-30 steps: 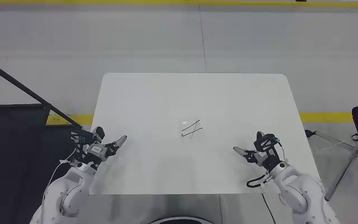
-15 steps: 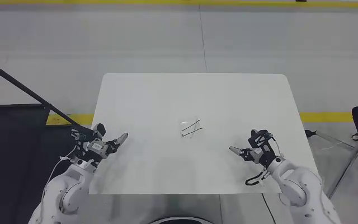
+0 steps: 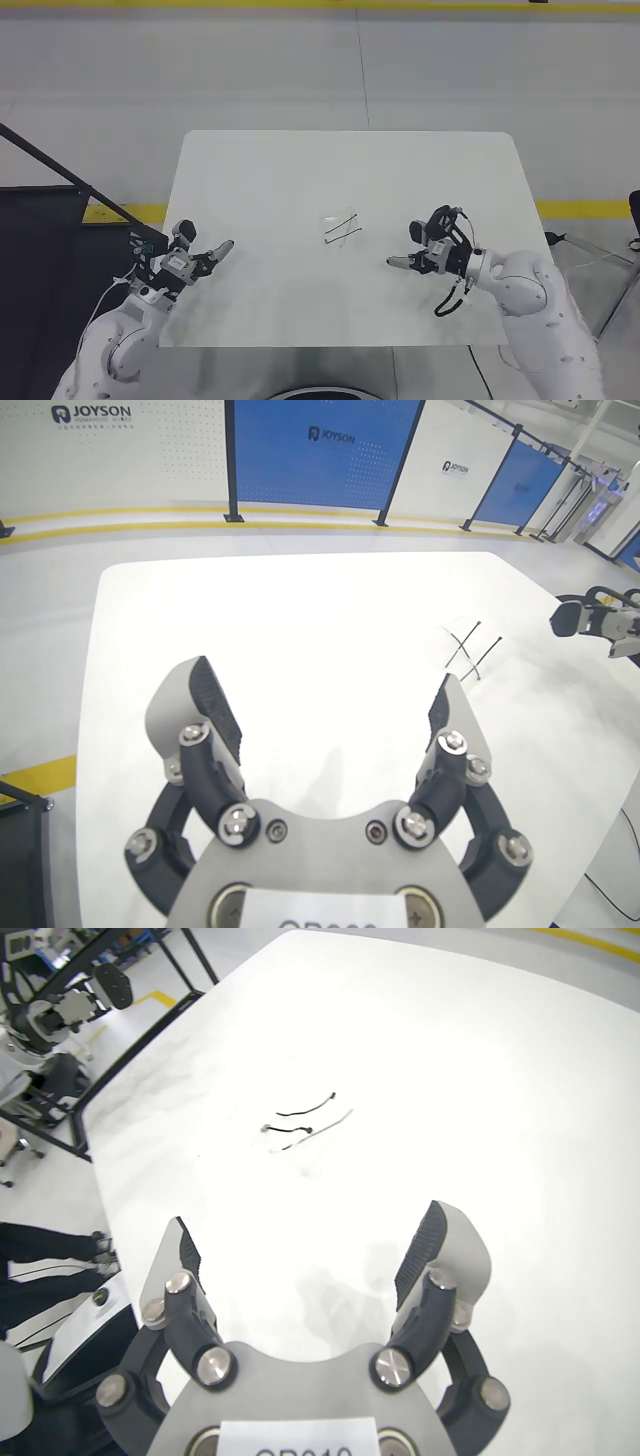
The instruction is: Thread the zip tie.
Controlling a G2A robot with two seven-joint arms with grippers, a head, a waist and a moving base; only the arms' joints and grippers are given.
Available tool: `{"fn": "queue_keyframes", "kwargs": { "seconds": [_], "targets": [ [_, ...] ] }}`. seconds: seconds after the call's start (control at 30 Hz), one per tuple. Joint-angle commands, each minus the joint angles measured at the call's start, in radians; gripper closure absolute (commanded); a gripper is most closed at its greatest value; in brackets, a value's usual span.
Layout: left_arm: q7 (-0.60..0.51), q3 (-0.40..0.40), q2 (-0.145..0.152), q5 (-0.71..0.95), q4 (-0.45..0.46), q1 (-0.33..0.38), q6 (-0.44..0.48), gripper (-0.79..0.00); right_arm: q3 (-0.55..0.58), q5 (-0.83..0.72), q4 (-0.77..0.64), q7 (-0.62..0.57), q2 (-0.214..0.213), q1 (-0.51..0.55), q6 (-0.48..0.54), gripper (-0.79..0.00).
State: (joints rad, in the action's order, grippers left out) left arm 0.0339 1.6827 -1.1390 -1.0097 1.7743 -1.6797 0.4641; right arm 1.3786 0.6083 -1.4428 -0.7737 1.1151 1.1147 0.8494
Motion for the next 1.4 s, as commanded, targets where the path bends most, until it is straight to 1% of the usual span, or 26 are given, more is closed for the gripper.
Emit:
{"fn": "queue_keyframes", "kwargs": {
  "seconds": [0.0, 0.07, 0.1, 0.17, 0.23, 0.6, 0.7, 0.8, 0.87, 0.97, 1.13, 1.3, 1.37],
  "targets": [
    [0.012, 0.001, 0.000, -0.003, -0.004, -0.003, 0.008, -0.785, -0.043, -0.132, 0.065, -0.099, 0.000, -0.070, 0.018, -0.785],
    [0.018, -0.001, 0.000, -0.007, -0.007, -0.003, 0.010, -0.785, -0.082, -0.232, 0.115, -0.181, 0.000, -0.127, 0.016, -0.785],
    [0.019, -0.002, 0.000, -0.007, -0.008, -0.003, 0.010, -0.785, -0.105, -0.271, 0.132, -0.200, 0.000, -0.151, -0.003, -0.785],
    [0.015, -0.005, 0.000, -0.008, -0.013, -0.001, 0.010, -0.785, -0.164, -0.345, 0.153, -0.223, -0.005, -0.187, -0.026, -0.785],
    [0.007, -0.006, 0.000, -0.018, -0.013, 0.000, 0.006, -0.785, -0.213, -0.416, 0.170, -0.226, -0.021, -0.222, -0.028, -0.785],
    [0.007, -0.006, 0.000, -0.018, -0.013, 0.000, 0.006, -0.785, -0.216, -0.418, 0.173, -0.224, -0.026, -0.227, -0.026, -0.785],
    [0.007, -0.014, -0.001, -0.009, -0.013, 0.003, 0.002, -0.785, -0.223, -0.411, 0.155, -0.195, -0.025, -0.213, -0.040, -0.785],
    [0.000, -0.013, -0.001, 0.022, -0.016, 0.002, 0.016, -0.785, -0.245, -0.455, 0.174, -0.212, -0.023, -0.229, -0.101, -0.785],
    [-0.014, -0.010, -0.001, 0.053, -0.019, 0.007, 0.021, -0.785, -0.268, -0.507, 0.198, -0.251, -0.018, -0.258, -0.151, -0.785],
    [-0.050, -0.008, -0.001, 0.093, -0.027, 0.017, 0.009, -0.785, -0.300, -0.559, 0.239, -0.310, -0.011, -0.307, -0.190, -0.785],
    [-0.056, -0.008, -0.001, 0.094, -0.027, 0.018, 0.008, -0.785, -0.353, -0.578, 0.301, -0.354, 0.002, -0.371, -0.257, -0.785],
    [-0.056, -0.008, -0.001, 0.094, -0.027, 0.018, 0.008, -0.785, -0.400, -0.548, 0.353, -0.334, 0.017, -0.418, -0.300, -0.696],
    [-0.056, -0.008, -0.001, 0.094, -0.027, 0.018, 0.008, -0.785, -0.416, -0.526, 0.371, -0.310, 0.023, -0.433, -0.327, -0.686]
  ]
}}
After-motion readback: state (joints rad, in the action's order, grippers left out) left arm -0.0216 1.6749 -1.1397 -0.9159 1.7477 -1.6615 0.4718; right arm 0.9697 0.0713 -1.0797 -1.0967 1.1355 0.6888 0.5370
